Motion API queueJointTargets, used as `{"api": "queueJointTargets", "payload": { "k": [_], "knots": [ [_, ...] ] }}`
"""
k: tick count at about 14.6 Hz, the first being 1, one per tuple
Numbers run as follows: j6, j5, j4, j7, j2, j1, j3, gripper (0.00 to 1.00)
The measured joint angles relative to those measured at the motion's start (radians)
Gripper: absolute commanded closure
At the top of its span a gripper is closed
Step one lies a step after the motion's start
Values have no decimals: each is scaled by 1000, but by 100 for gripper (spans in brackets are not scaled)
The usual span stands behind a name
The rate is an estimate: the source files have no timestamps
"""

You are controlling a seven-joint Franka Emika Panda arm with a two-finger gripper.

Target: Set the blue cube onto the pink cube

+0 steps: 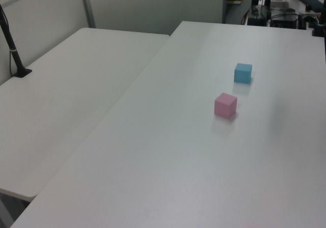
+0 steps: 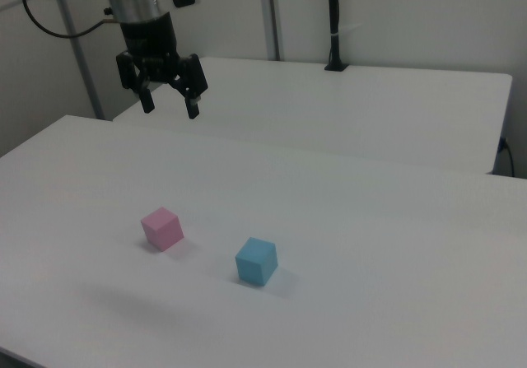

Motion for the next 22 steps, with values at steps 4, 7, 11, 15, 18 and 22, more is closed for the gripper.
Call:
{"api": "queueJointTargets", "payload": {
  "k": [4,7,11,15,18,22],
  "knots": [
    [0,0,-1,0,0,0,0,0],
    [0,0,-1,0,0,0,1,0],
    [0,0,-1,0,0,0,1,0],
    [0,0,-1,-3,0,0,2,0],
    [0,0,-1,-7,0,0,20,0],
    [0,0,-8,-7,1,0,22,0]
  ]
}}
